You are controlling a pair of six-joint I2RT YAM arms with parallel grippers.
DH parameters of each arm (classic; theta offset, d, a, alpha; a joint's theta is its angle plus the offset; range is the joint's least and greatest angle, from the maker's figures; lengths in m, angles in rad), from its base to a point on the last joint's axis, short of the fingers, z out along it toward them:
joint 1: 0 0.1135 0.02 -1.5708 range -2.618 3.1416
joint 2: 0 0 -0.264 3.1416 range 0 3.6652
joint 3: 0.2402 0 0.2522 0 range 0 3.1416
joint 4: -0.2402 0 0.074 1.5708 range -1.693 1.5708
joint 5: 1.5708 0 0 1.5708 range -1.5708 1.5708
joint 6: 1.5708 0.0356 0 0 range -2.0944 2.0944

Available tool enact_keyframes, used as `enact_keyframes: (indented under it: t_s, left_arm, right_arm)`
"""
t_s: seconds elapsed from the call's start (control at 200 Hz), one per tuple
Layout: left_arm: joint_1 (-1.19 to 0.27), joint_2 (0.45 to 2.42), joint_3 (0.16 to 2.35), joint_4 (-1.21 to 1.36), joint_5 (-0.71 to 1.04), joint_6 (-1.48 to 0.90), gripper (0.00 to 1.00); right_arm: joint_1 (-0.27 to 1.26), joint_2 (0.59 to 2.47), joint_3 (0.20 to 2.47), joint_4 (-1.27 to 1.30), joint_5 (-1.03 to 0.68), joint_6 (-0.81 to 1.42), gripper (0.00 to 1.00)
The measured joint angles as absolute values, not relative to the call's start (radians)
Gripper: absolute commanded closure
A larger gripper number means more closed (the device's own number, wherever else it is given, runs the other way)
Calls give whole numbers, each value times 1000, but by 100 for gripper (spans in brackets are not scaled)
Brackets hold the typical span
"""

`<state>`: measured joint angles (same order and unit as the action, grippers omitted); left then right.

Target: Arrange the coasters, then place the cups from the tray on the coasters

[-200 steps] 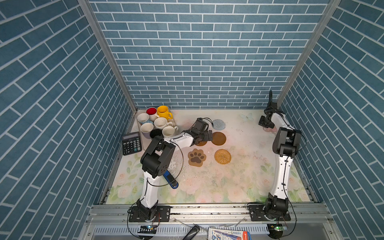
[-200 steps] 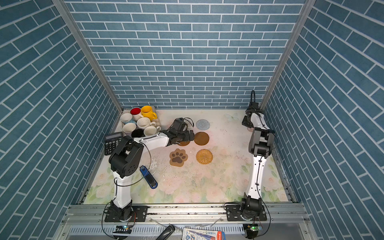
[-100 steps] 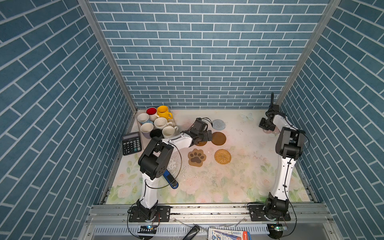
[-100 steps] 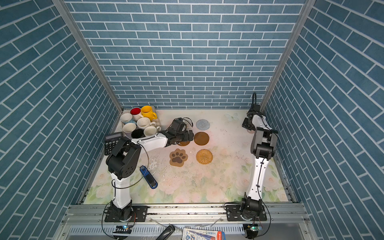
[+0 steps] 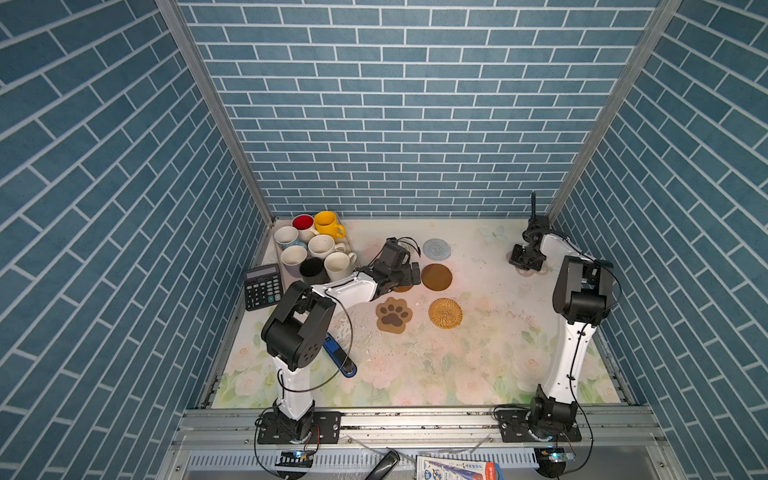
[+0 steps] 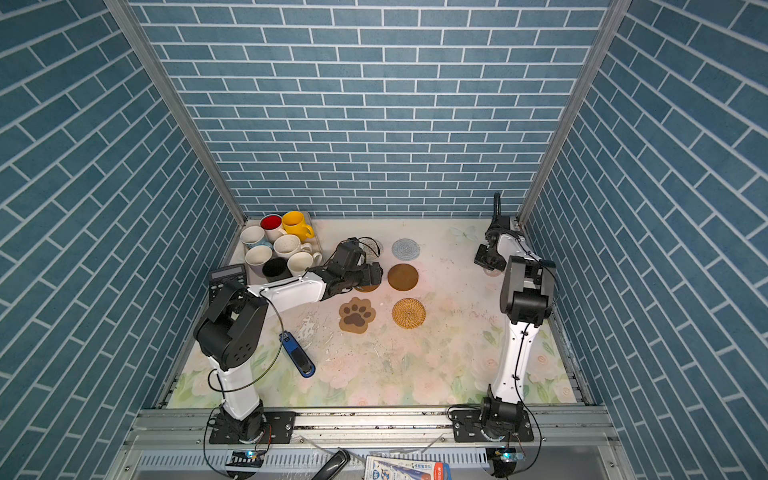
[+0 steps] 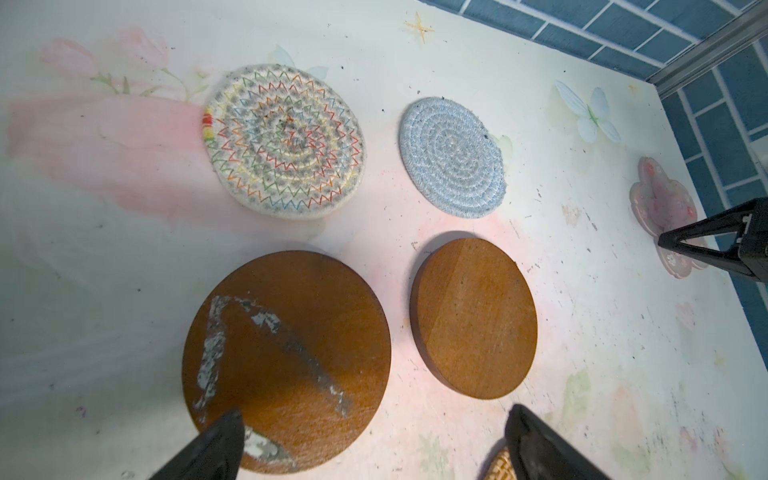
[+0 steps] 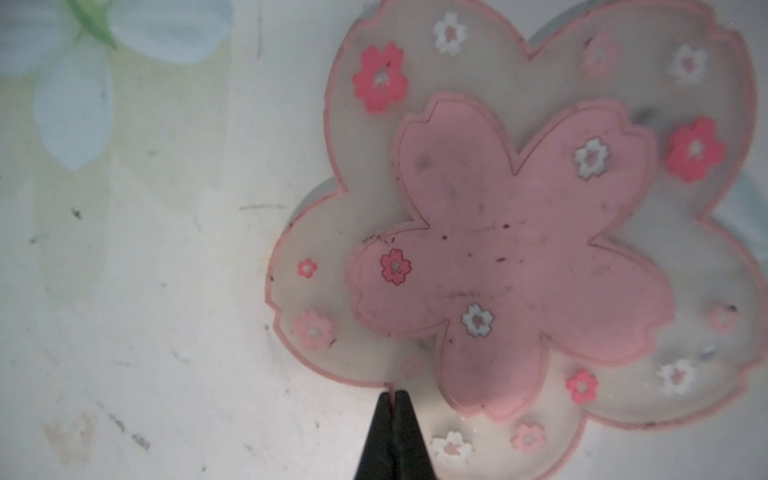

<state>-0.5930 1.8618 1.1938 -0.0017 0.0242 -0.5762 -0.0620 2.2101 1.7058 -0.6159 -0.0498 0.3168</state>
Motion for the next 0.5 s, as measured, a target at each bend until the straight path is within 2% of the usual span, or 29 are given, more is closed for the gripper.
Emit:
enact_keyframes:
  t_s: [0.41,0.5]
  left_arm:
    - [-600,1716,1080,-4,24,-588,1]
    - [-606,1685,1063,-9,21,-588,1]
  right_arm:
    - [38,1998,1435,-592,-71,340,100]
    - [46,1970,1420,-593,-70,344,84]
